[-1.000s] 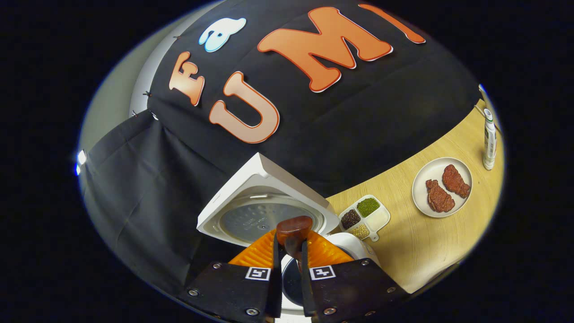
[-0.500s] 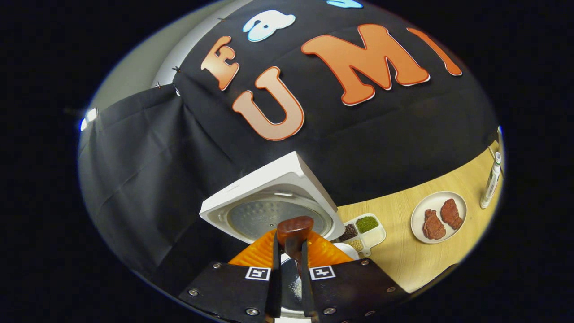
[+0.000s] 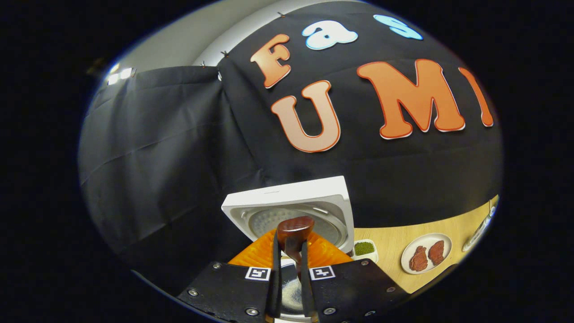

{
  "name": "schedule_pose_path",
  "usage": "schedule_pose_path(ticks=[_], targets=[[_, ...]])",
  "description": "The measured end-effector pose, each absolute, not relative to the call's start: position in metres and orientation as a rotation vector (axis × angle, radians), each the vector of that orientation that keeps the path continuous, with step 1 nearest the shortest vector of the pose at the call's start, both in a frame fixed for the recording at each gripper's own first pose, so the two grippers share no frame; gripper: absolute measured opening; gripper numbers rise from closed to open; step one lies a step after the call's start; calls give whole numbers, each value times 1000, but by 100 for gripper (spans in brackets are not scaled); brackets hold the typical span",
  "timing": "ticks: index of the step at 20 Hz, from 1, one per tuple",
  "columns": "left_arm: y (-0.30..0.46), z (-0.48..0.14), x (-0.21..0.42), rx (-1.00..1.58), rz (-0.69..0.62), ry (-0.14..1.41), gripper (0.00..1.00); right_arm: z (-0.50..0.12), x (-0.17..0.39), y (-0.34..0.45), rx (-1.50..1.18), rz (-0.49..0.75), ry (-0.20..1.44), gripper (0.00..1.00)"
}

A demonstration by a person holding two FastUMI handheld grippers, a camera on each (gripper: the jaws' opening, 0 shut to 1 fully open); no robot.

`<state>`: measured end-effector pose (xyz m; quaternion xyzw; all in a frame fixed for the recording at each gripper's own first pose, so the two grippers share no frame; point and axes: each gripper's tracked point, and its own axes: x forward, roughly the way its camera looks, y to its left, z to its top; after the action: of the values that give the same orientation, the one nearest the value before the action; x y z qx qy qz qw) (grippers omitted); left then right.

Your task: Close the left gripper, press the button to open the rice cooker; take a wooden spoon from the chopstick holder with the right hand, scoop a spoonful of rice and pour it into the rice cooker, then put the wooden spoon back into the chopstick holder.

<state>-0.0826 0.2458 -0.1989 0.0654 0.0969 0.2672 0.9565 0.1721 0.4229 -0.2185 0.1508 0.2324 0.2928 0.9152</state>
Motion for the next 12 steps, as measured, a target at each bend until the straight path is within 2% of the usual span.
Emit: schedule_pose_path(ticks=[7, 8, 12], targets=[[244, -197, -83, 137, 546, 192, 97, -199, 158, 437, 120, 690, 375, 17], [243, -197, -83, 138, 545, 191, 100, -197, 155, 439, 101, 707, 364, 17], [241, -196, -85, 144, 547, 187, 97, -188, 144, 444, 6, 756, 305, 17]])
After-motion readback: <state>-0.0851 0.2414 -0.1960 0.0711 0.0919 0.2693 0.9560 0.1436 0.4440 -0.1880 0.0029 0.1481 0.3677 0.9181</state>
